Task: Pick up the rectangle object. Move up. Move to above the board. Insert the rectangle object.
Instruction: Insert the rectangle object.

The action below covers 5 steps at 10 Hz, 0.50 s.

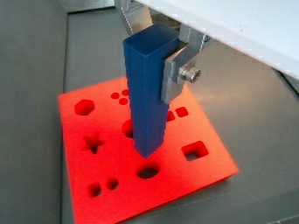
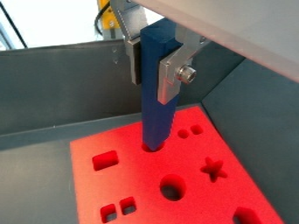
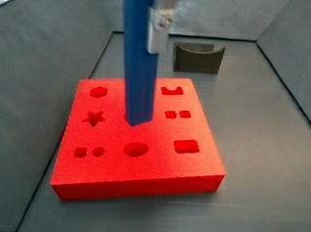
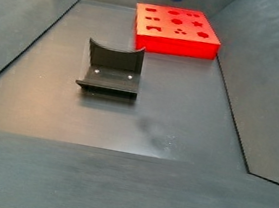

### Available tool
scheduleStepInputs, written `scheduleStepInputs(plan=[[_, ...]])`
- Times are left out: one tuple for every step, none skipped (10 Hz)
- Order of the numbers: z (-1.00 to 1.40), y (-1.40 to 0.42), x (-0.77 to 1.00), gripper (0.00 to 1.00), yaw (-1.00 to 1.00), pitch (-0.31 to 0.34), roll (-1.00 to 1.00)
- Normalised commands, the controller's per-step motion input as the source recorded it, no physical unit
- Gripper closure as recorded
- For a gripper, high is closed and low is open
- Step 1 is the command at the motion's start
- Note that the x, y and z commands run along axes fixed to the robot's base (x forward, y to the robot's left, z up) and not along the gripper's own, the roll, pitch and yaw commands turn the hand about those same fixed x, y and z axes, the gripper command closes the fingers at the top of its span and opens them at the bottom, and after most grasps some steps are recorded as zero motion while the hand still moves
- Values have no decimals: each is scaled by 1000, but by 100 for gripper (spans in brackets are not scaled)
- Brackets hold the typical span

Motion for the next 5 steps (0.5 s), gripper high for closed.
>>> scheduleStepInputs(plan=[[129, -80, 1000, 100, 0, 197, 20], [291, -103, 874, 100, 0, 239, 0], [314, -23, 583, 100, -274, 184, -3], [-54, -29, 0, 100, -3, 0, -17], [-111, 0, -183, 100, 0, -23, 47]])
